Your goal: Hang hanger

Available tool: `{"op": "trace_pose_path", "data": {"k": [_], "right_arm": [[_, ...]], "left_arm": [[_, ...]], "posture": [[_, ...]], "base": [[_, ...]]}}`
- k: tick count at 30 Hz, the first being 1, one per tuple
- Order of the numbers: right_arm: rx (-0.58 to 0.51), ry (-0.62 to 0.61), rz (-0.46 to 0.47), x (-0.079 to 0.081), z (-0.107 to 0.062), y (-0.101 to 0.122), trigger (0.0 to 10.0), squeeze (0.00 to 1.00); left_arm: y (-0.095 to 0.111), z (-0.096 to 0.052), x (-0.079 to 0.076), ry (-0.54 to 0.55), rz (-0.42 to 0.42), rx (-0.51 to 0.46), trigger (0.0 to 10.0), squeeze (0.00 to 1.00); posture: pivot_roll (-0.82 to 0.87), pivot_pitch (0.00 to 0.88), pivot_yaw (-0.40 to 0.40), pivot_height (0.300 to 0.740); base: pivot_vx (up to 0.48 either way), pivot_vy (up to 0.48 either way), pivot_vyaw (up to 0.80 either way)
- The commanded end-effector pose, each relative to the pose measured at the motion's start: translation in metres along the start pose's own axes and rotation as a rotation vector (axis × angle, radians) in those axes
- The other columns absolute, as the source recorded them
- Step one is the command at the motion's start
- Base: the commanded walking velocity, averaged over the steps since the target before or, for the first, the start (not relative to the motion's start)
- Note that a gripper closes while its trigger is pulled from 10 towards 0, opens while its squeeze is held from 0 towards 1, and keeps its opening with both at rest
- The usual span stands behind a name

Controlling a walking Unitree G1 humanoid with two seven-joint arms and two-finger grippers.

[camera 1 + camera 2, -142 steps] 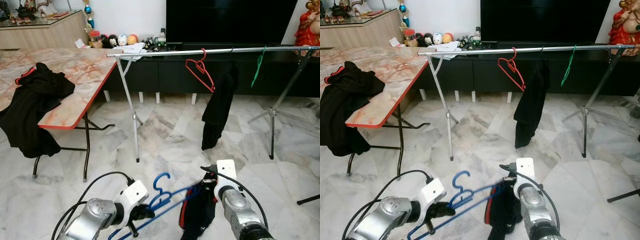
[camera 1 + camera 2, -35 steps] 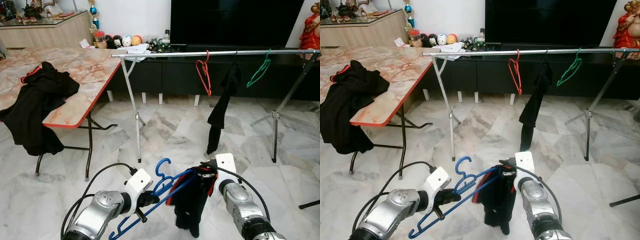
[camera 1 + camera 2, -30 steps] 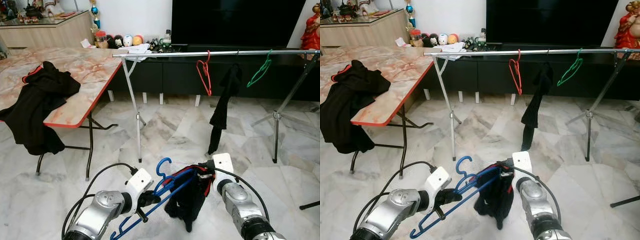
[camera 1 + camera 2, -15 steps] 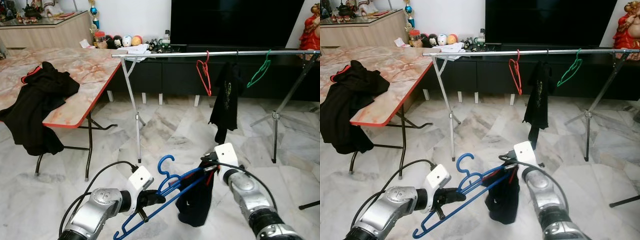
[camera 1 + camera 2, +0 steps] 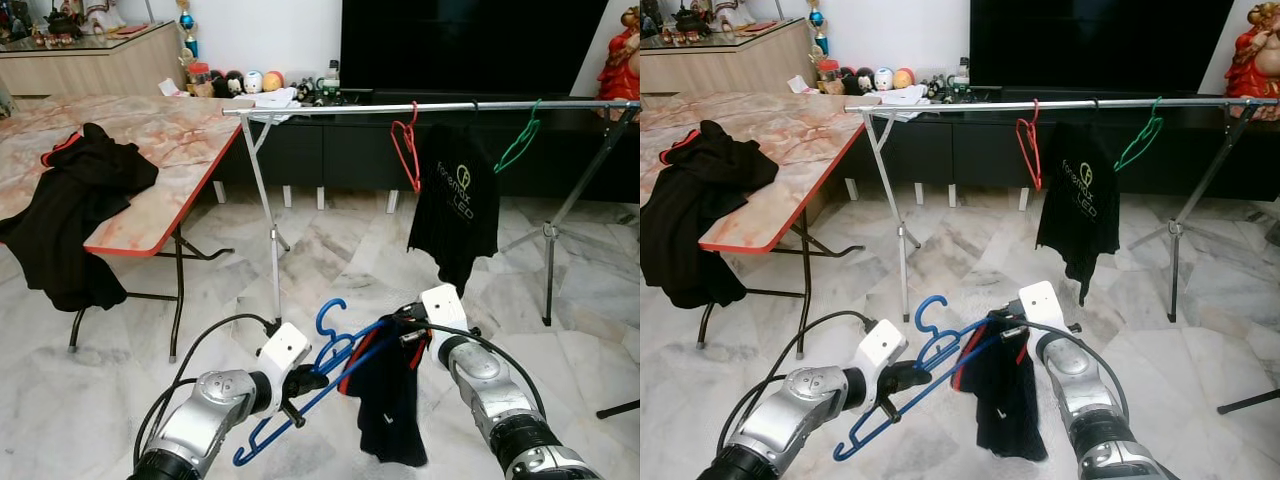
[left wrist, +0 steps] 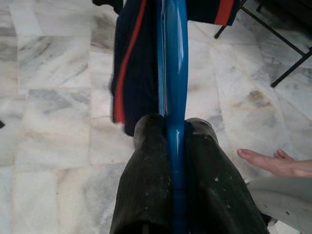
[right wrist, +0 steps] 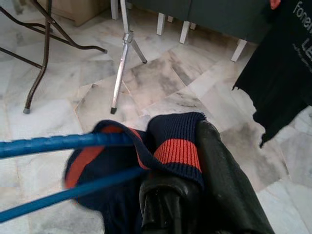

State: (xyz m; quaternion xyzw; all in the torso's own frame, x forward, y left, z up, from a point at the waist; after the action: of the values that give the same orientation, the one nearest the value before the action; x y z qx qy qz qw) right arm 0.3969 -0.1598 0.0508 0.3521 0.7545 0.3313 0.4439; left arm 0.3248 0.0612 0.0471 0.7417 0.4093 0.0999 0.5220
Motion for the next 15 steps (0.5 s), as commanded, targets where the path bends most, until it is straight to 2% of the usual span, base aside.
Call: {"op": "trace_pose_path", "data": {"k": [1,5,8,11,15], "right_arm": [[-0.036,0.024,0.013,0.005,0.0,0.009,10.0,0.0],[-0.068,0.063,-0.008,0.008,0.0,0.019,10.0,0.0],[-0.05,0.129,-0.075,0.016,0.001,0.023,10.0,0.0],[-0.071,0.159,-0.081,0.02,0.0,0.031,10.0,0.0],[-0.059,0.157,-0.103,0.018,0.0,0.03,10.0,0.0]], "left_arm": [[0.007,-0.002,0.001,0.002,0.009,-0.023,10.0,0.0],[0.004,-0.002,-0.001,-0.019,0.003,-0.015,10.0,0.0],[0.002,-0.001,0.002,-0.002,0.002,-0.014,10.0,0.0],[0.002,0.001,-0.003,-0.026,-0.005,-0.013,10.0,0.0],[0.002,0.001,-0.004,-0.031,-0.005,-0.012,10.0,0.0]], "posture": [[0.01,0.0,0.024,0.74],[0.0,0.0,0.027,0.74],[0.0,0.0,0.027,0.74],[0.0,0.0,0.027,0.74],[0.0,0.0,0.028,0.74]], "base": [[0.0,0.0,0.0],[0.0,0.0,0.0],[0.0,0.0,0.0],[0.0,0.0,0.0],[0.0,0.0,0.0]]}}
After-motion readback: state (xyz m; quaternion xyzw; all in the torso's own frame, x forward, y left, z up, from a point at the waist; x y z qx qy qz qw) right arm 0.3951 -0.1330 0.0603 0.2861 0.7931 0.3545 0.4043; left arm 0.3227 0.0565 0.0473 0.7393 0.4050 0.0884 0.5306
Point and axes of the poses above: a point about 5 cm out from each wrist's last joint towards the gripper, its own z axis pointing out of the wrist towards the gripper, its own y axis along the axis of the wrist's last joint, x = y × z, the point moved 5 cm from there along z, pointing out of the wrist towards the gripper, and after that the axes turned 15 degrees about -z, right-handed, at the moved point
